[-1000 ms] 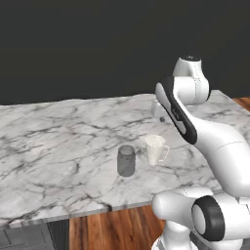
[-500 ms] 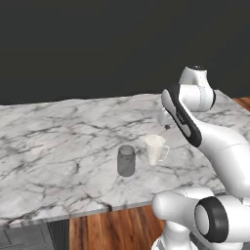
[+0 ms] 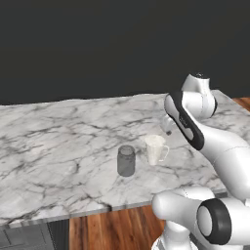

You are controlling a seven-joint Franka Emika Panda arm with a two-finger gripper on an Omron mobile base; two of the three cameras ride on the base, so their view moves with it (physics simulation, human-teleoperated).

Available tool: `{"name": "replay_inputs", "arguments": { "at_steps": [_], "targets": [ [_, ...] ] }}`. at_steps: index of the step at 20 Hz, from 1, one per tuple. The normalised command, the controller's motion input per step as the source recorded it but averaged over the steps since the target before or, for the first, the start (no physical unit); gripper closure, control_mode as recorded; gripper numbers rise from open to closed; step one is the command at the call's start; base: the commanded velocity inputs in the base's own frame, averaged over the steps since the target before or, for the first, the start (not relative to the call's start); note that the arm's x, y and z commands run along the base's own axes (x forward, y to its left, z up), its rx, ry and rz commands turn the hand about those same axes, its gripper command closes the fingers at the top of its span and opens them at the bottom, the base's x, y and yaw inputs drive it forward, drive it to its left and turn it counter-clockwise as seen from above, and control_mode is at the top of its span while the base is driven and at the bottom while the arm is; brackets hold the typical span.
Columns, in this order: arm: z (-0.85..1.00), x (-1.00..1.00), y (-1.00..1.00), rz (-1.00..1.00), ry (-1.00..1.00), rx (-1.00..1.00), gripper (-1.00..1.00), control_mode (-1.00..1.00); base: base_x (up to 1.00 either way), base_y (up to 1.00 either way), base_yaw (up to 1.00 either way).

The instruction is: Pick the jug and jar and place them in the sink. Then turn on the water.

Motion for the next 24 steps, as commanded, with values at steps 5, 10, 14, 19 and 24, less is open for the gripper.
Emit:
{"name": "replay_inputs", "arguments": {
  "at_steps": [5,10,14,19,24],
  "targets": [
    [-0.22,0.07,0.00,0.06,0.00,0.03,-1.00,-1.00,0.00,0.00,0.00],
    [-0.24,0.16,0.00,0.02,0.00,0.00,-1.00,-1.00,0.00,0.00,0.00],
    [-0.18,0.10,0.00,0.03,0.00,0.01,-1.00,-1.00,0.00,0.00,0.00],
    [-0.09,0.07,0.00,0.03,0.01,0.00,-1.00,-1.00,0.00,0.00,0.00],
    [-0.11,0.15,0.00,0.04,0.00,0.00,-1.00,-1.00,0.00,0.00,0.00]
  ]
}}
